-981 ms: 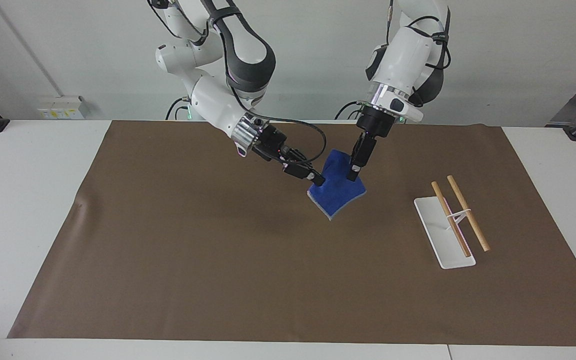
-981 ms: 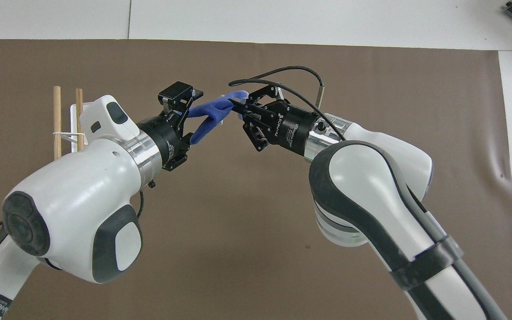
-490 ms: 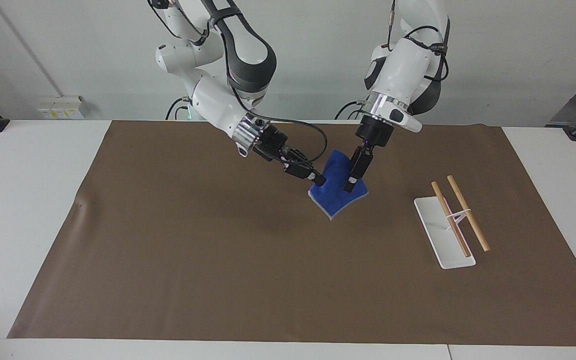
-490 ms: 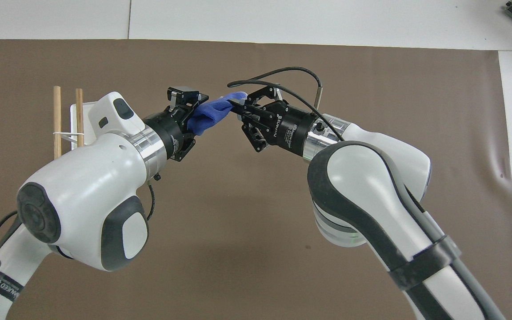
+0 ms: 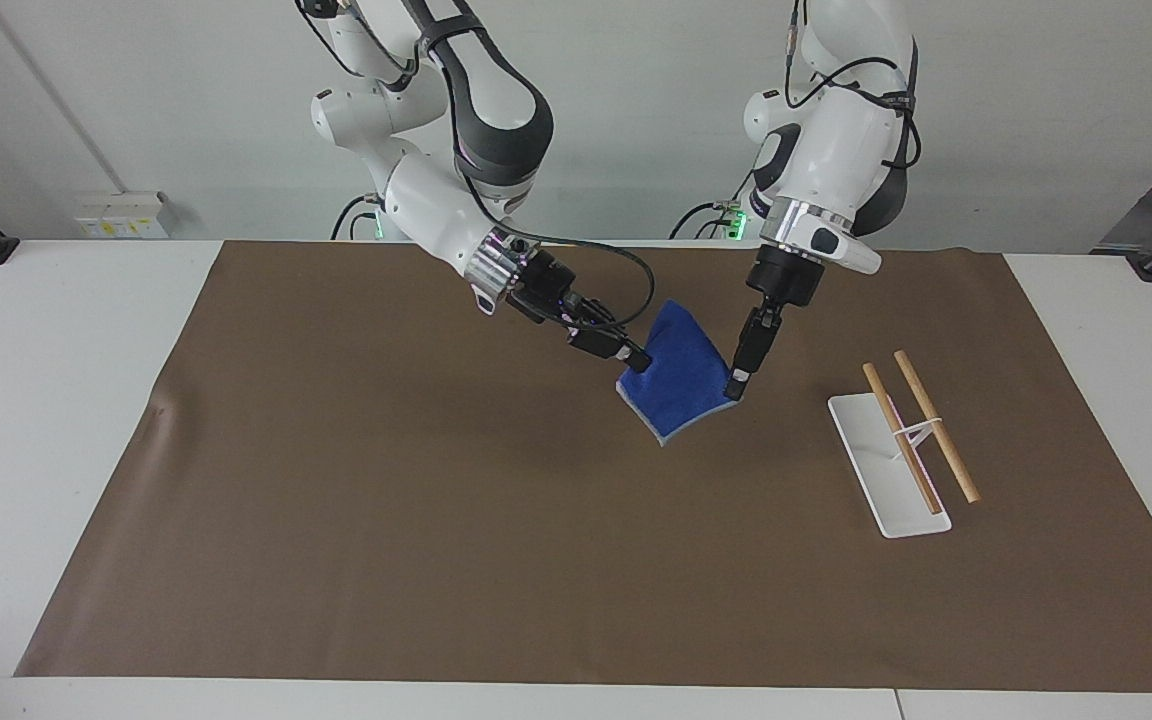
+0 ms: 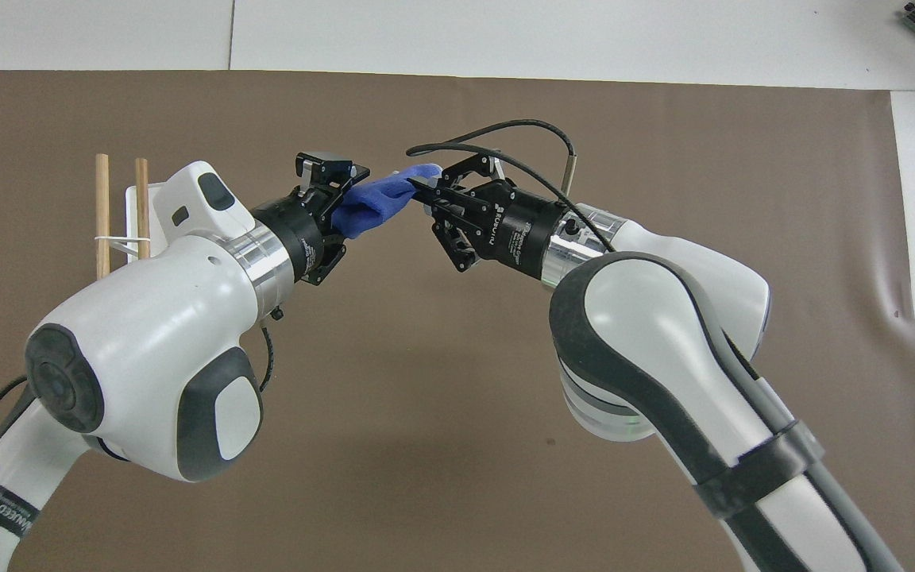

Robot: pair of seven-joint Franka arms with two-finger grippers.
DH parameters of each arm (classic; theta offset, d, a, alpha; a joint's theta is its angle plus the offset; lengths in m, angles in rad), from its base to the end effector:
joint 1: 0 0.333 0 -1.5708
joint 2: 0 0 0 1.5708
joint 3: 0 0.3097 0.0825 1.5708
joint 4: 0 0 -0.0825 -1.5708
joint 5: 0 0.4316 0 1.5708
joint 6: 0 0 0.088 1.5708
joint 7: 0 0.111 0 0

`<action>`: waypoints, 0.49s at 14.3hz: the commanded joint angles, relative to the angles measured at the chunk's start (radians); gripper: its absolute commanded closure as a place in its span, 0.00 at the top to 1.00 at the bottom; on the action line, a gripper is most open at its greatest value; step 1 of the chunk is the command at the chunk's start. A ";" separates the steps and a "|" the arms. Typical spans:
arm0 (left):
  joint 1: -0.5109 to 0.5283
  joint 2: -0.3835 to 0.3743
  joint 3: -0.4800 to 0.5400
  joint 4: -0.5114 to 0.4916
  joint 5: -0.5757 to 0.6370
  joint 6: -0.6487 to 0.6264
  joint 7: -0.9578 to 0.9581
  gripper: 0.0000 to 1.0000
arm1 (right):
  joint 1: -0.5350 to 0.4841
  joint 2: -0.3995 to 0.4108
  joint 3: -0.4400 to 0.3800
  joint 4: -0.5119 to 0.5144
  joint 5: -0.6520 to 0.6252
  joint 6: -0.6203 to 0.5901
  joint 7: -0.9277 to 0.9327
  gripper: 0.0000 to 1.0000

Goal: Right arm passes towel to left arm to hang
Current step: 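Close the left gripper on the towel and open the right gripper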

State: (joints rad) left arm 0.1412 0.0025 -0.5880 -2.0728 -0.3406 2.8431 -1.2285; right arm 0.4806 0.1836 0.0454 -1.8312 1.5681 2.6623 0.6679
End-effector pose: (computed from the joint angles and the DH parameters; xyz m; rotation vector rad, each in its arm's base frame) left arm 0.5846 -0.2608 0.4850 2.0617 1.2193 0.4338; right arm 0.6096 0.3211 0.4518 -1.4982 1.2739 0.2424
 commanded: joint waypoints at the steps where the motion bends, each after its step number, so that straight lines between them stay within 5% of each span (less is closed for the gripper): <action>1: 0.003 0.019 -0.007 0.013 -0.008 0.006 0.027 0.23 | 0.001 0.008 0.005 0.009 0.018 0.021 0.004 0.00; 4: -0.006 0.019 -0.010 0.013 -0.008 0.002 0.017 0.25 | 0.001 0.008 0.005 0.009 0.018 0.021 0.002 0.00; 5: -0.011 0.019 -0.013 0.013 -0.008 0.002 0.015 0.40 | 0.001 0.008 0.005 0.009 0.018 0.022 0.002 0.00; 7: -0.012 0.019 -0.016 0.013 -0.009 0.002 0.008 0.43 | 0.001 0.008 0.005 0.009 0.017 0.022 0.002 0.00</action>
State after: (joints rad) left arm 0.1364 0.0105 -0.6030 -2.0727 -0.3405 2.8430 -1.2236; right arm 0.4806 0.1842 0.0454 -1.8314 1.5681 2.6623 0.6679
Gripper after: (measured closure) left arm 0.718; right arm 0.938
